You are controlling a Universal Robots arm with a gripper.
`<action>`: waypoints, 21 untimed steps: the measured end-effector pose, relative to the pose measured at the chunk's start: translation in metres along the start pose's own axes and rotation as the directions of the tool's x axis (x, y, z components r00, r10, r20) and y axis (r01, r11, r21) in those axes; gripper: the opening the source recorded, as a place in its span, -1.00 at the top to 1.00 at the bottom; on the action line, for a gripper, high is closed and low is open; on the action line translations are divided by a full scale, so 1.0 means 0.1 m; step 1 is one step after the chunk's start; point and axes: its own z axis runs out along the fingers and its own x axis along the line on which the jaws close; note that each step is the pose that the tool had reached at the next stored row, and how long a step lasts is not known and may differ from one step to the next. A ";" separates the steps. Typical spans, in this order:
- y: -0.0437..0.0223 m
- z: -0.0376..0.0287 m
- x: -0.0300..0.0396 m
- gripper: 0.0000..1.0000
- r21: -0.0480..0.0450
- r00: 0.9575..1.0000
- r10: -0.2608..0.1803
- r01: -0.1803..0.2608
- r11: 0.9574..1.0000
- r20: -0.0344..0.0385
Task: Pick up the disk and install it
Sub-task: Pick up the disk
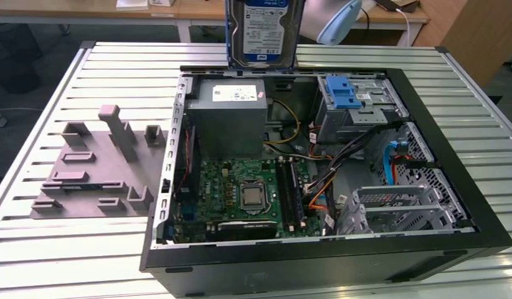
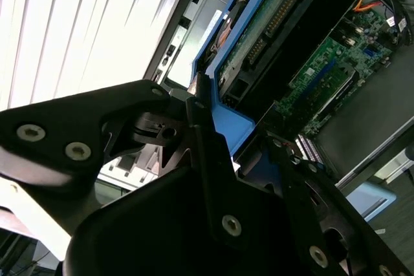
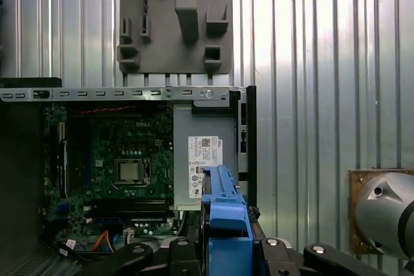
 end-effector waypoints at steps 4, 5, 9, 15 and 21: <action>-0.001 -0.001 0.011 0.27 0.000 1.000 0.000 0.000 1.000 0.000; -0.001 -0.001 0.014 0.27 0.000 1.000 0.000 0.000 1.000 0.000; -0.001 -0.001 0.025 0.27 0.000 1.000 0.000 0.000 1.000 0.000; -0.002 -0.001 0.036 0.27 0.000 1.000 0.000 0.000 1.000 0.000; -0.002 -0.001 0.042 0.27 0.000 1.000 0.000 0.000 1.000 0.000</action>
